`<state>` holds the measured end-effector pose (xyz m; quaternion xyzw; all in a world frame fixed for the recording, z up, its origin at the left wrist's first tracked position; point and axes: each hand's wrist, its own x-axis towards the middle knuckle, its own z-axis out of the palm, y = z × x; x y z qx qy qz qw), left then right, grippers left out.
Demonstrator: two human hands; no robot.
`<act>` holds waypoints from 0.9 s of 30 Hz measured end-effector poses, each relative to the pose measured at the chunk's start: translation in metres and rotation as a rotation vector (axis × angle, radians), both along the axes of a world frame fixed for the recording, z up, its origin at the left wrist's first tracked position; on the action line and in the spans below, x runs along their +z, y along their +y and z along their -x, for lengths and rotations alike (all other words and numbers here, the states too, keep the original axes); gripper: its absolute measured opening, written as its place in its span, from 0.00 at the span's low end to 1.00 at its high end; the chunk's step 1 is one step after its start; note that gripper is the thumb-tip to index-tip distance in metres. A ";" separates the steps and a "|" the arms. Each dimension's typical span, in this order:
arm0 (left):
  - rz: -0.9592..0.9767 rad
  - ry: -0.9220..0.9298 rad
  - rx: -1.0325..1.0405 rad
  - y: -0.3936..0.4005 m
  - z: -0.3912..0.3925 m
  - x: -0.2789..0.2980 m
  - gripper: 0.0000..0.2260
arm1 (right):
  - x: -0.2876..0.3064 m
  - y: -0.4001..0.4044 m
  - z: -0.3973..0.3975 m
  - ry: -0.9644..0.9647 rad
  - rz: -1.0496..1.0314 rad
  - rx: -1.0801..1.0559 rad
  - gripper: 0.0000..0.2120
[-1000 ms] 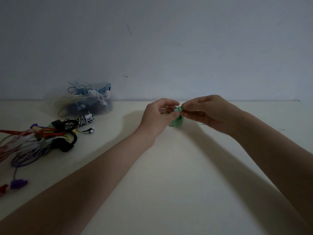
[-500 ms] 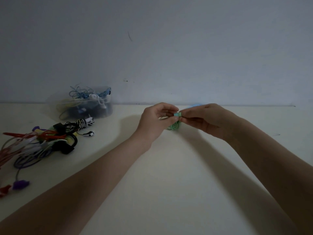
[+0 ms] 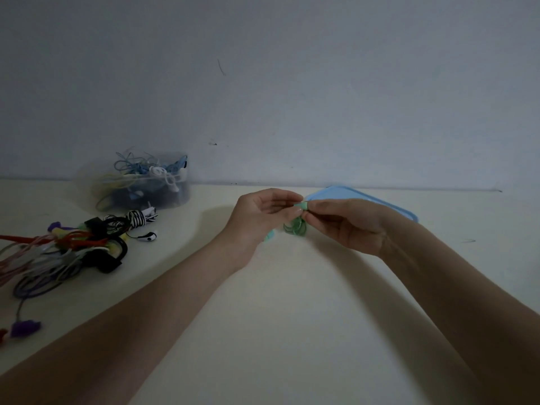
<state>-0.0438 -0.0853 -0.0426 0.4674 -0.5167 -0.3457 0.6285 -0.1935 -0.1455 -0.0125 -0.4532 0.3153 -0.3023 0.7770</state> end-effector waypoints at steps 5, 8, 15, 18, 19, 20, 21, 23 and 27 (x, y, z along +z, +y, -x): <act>-0.013 0.035 0.039 0.000 0.002 0.001 0.07 | 0.000 0.002 -0.003 -0.012 0.012 -0.016 0.05; -0.017 0.030 0.059 -0.001 0.002 0.000 0.08 | -0.002 0.002 -0.006 -0.047 0.018 -0.035 0.06; -0.017 -0.027 0.045 0.003 0.003 0.002 0.08 | 0.000 0.004 -0.002 -0.015 0.016 -0.035 0.05; -0.016 -0.036 0.024 0.005 0.005 0.004 0.08 | 0.000 0.004 -0.001 0.014 0.015 -0.042 0.05; -0.014 -0.037 0.020 0.006 0.005 0.005 0.08 | 0.000 0.004 0.000 0.020 0.012 -0.043 0.05; -0.013 -0.039 0.016 0.007 0.006 0.006 0.09 | 0.000 0.004 0.001 0.026 0.010 -0.043 0.04; -0.010 -0.040 0.013 0.007 0.006 0.007 0.09 | 0.001 0.004 0.001 0.028 0.008 -0.043 0.04; -0.011 -0.041 0.011 0.009 0.006 0.007 0.10 | 0.001 0.004 0.002 0.028 0.001 -0.037 0.04; -0.021 -0.039 0.040 0.008 0.007 0.006 0.08 | 0.000 0.005 -0.001 0.004 -0.010 -0.061 0.05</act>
